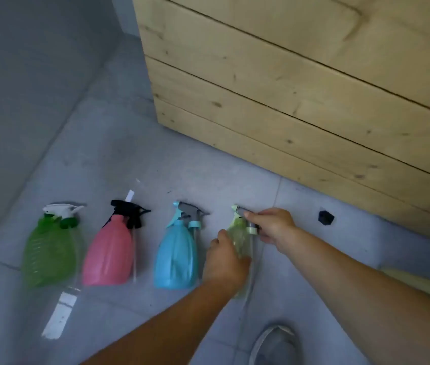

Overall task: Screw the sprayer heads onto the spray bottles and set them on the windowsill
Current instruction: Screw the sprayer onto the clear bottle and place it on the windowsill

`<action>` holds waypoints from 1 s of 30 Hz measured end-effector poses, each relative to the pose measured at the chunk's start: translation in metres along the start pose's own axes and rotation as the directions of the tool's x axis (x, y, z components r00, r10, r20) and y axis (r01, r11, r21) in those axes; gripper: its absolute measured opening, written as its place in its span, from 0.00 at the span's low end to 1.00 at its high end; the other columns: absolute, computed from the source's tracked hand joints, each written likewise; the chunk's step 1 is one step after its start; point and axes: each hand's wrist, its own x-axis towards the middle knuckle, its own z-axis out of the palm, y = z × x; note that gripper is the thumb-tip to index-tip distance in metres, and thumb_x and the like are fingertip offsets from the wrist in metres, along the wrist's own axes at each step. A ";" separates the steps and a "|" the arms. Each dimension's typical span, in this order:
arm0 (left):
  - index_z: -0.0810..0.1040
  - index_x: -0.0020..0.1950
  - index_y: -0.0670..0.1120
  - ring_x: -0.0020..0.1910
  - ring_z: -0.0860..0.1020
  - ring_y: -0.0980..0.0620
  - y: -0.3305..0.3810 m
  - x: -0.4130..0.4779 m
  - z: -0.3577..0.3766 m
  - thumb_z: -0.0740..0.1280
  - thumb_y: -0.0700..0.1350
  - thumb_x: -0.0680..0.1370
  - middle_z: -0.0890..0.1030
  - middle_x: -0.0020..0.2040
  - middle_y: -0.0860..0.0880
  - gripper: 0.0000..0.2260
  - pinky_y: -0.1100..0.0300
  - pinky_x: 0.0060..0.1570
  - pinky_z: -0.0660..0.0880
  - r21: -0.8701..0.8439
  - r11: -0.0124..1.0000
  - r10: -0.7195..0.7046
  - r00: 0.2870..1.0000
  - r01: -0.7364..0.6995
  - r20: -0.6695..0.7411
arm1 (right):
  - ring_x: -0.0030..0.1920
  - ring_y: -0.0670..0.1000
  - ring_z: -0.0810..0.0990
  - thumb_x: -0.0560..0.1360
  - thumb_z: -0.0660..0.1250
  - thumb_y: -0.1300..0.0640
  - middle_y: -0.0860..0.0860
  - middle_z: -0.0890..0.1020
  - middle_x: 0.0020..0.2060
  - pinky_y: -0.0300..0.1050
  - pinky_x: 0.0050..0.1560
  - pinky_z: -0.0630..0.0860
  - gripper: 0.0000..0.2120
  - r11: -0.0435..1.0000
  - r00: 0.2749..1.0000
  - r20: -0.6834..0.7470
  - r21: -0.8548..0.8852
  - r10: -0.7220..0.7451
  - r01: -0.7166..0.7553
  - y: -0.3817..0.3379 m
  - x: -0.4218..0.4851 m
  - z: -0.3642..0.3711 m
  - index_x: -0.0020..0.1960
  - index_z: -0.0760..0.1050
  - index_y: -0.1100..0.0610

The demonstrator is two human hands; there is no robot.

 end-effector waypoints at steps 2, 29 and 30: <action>0.67 0.66 0.43 0.65 0.76 0.37 -0.002 -0.002 0.005 0.72 0.50 0.75 0.75 0.64 0.40 0.24 0.47 0.61 0.75 -0.021 1.000 0.005 0.999 -0.006 -0.045 | 0.36 0.50 0.78 0.67 0.79 0.54 0.57 0.81 0.42 0.45 0.39 0.78 0.16 1.000 0.997 0.067 0.004 0.026 -0.026 -0.004 -0.004 -0.002 0.47 0.76 0.58; 0.73 0.60 0.50 0.35 0.80 0.51 0.000 -0.253 -0.227 0.83 0.46 0.62 0.82 0.43 0.47 0.31 0.54 0.41 0.79 -0.335 0.862 0.342 0.924 -0.380 -0.168 | 0.48 0.53 0.85 0.76 0.70 0.57 0.58 0.87 0.47 0.50 0.52 0.81 0.03 0.532 0.537 0.053 0.254 -0.842 0.808 -0.183 -0.341 -0.097 0.45 0.82 0.56; 0.73 0.58 0.52 0.37 0.79 0.49 -0.005 -0.268 -0.234 0.82 0.48 0.59 0.81 0.43 0.46 0.32 0.50 0.43 0.79 -0.333 0.857 0.351 0.919 -0.392 -0.178 | 0.47 0.53 0.84 0.76 0.70 0.57 0.57 0.87 0.46 0.49 0.52 0.81 0.04 0.485 0.503 0.018 0.300 -0.864 0.822 -0.184 -0.362 -0.103 0.45 0.82 0.56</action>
